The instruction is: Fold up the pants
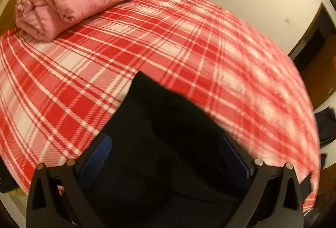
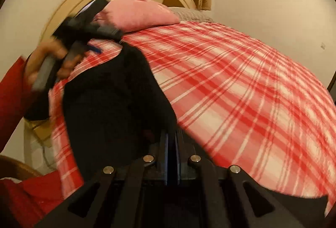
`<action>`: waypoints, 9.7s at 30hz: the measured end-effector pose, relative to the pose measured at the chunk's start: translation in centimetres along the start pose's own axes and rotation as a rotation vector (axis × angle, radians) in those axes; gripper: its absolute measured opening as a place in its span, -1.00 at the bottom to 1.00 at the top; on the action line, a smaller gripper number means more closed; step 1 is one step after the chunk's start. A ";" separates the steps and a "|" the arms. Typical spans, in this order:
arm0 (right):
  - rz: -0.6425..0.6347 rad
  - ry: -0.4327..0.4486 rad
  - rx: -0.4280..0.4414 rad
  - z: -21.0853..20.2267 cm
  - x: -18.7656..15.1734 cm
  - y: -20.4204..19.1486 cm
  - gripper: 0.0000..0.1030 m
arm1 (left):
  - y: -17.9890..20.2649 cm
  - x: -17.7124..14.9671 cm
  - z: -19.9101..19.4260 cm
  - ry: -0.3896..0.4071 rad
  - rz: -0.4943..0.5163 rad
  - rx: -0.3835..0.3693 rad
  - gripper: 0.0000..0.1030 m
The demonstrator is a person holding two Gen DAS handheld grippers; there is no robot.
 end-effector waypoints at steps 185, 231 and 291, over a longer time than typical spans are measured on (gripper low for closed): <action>1.107 -0.324 -0.378 -22.3 -32.2 26.1 0.17 | -6.5 -10.7 -1.1 0.208 0.066 0.293 0.93; 0.892 -0.331 -0.370 -20.8 -30.6 24.6 -0.92 | -5.9 -10.6 -0.9 0.212 0.069 0.310 0.94; 0.914 -0.525 -0.483 -5.5 -19.3 32.8 -0.72 | -4.4 -10.7 -0.3 0.220 0.128 0.239 1.00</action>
Point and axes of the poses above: each gripper's, at about its wrist camera, not at the fingertips, and z roughly the way its jaws point, y to its right, x to its top, the point moved 1 cm from there along z, roughly the way its jaws point, and after that the axes turned 11 degrees about -z, right-handed, at the moved point
